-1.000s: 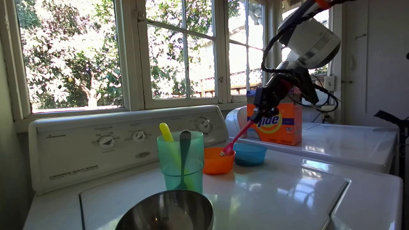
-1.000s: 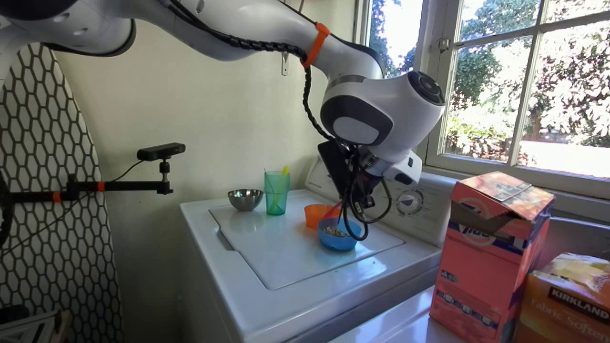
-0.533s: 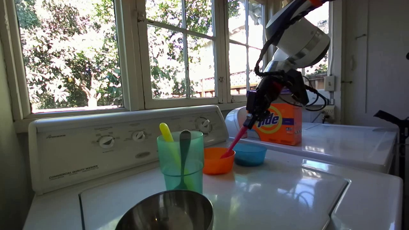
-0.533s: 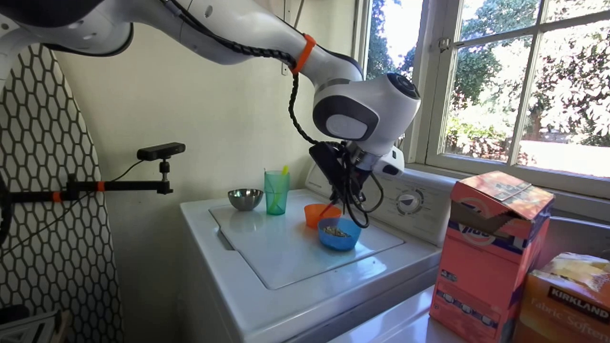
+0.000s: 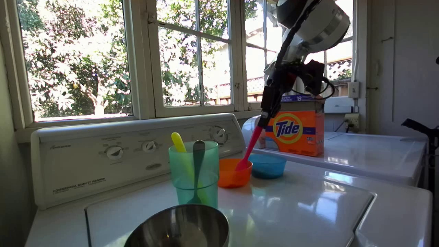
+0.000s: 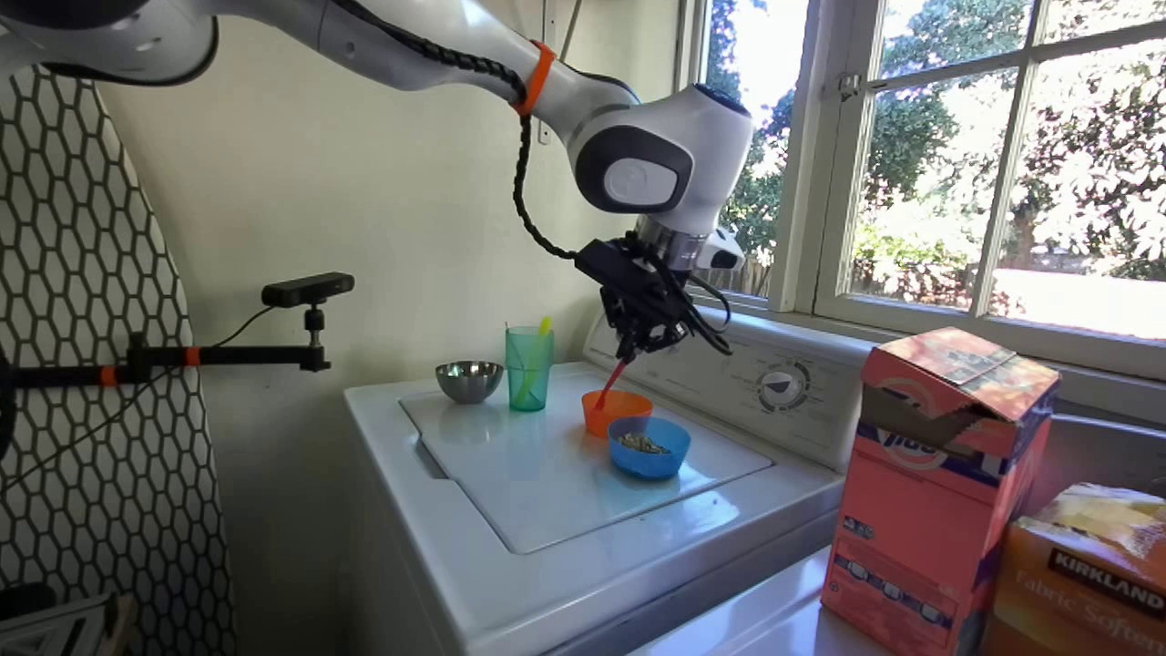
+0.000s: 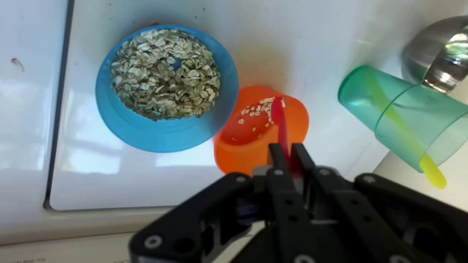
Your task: Remove the blue bowl from the orange bowl and use the pink spoon to put some of the contents of the blue bowl into the orange bowl
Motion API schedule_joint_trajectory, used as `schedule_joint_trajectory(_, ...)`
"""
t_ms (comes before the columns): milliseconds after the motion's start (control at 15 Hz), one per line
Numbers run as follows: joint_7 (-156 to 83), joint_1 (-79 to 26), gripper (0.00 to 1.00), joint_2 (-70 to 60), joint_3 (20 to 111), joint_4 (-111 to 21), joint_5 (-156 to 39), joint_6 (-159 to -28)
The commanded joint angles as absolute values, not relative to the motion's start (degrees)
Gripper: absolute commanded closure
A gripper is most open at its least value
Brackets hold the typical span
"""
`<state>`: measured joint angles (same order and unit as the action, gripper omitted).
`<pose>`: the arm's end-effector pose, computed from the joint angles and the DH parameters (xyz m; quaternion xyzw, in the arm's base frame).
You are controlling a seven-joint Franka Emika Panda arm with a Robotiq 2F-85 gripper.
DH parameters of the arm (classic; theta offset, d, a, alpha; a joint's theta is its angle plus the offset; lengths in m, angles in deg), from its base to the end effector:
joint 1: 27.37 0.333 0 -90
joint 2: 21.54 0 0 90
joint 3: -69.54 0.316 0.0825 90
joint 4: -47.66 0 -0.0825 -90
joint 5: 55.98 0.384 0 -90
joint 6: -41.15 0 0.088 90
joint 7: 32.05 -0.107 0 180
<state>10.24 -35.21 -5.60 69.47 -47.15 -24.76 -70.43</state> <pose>0.6461 -0.0546 0.4587 -0.9488 -0.1919 -0.1127 0.2241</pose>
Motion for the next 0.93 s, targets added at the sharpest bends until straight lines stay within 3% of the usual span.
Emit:
schedule_joint_trajectory(0,12.7,-34.2,0.98,-8.5,69.9,-49.4,-30.6,-75.2)
schedule_joint_trajectory(467,7.4,-34.0,0.98,-7.7,70.9,-49.9,-28.4,-85.2)
schedule_joint_trajectory(867,-3.7,-36.5,0.98,-8.1,70.0,-47.1,-26.3,-77.8)
